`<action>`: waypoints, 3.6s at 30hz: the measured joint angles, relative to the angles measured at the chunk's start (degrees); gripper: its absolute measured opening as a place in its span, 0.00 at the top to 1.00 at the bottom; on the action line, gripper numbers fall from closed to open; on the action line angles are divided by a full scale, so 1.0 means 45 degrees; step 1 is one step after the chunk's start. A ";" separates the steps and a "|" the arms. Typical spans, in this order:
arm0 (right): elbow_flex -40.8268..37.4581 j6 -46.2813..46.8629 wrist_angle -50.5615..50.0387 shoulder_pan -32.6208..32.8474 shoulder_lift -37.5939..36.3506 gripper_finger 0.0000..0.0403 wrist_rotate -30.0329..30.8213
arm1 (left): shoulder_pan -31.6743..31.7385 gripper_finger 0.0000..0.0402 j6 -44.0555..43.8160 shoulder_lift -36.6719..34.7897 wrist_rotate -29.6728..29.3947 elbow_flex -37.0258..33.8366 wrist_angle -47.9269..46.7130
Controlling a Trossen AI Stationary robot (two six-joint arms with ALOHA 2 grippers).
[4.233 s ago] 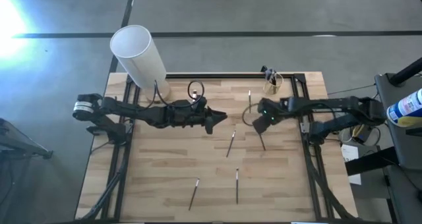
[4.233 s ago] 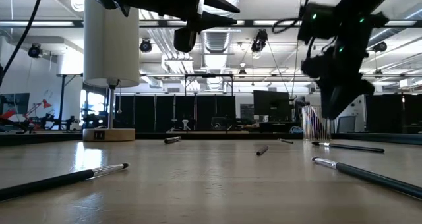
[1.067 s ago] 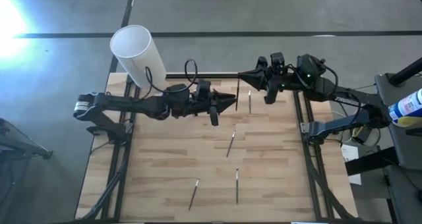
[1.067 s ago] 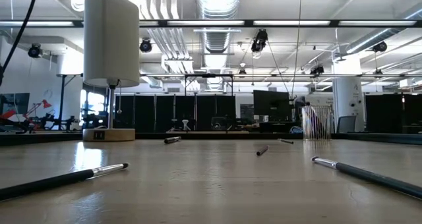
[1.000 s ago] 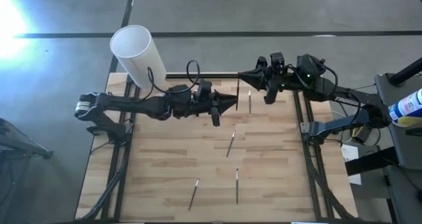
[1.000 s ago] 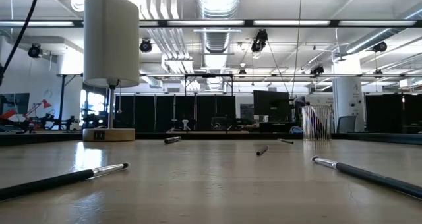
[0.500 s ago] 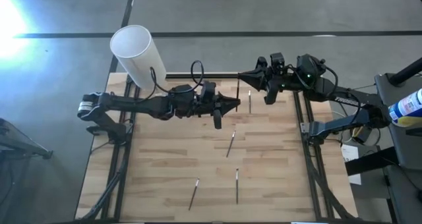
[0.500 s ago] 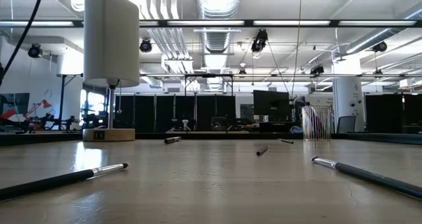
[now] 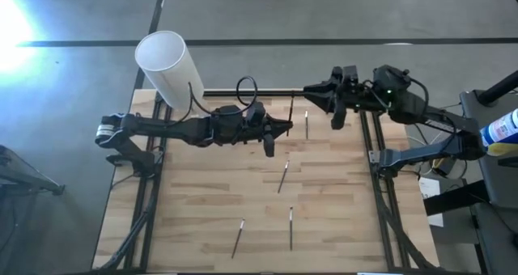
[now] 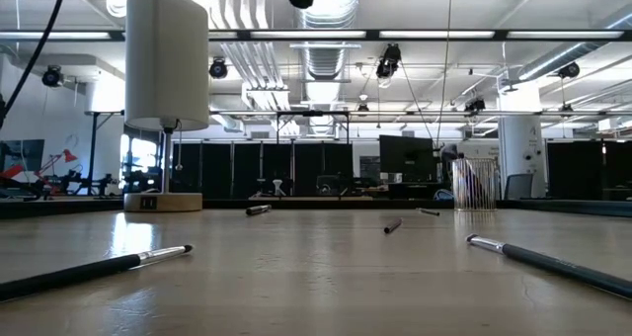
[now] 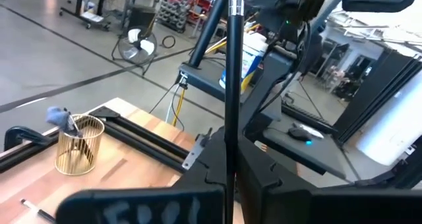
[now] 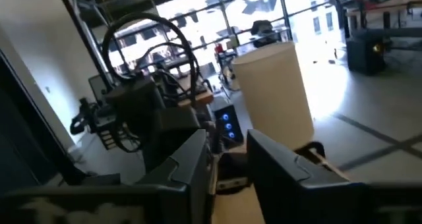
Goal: Put items in baskets/containers
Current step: Put the lash brush into the yellow container, then put the eyeshadow brush into the yellow container
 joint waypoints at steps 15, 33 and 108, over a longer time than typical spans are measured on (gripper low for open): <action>0.0003 0.1801 0.0024 0.0054 0.1496 0.59 -0.1291 | 0.0010 0.98 0.0107 -0.0010 0.0010 0.0010 0.0038; -0.0027 0.0690 -0.0197 -0.0024 0.0964 0.96 0.0244 | 0.0238 0.86 -0.0600 -0.0010 -0.0165 -0.0010 -0.0480; -0.8230 -0.1955 -0.2286 -0.6607 -0.4921 0.97 0.1957 | 0.1640 1.00 -0.1881 -0.4464 -0.1699 -0.5294 -0.4542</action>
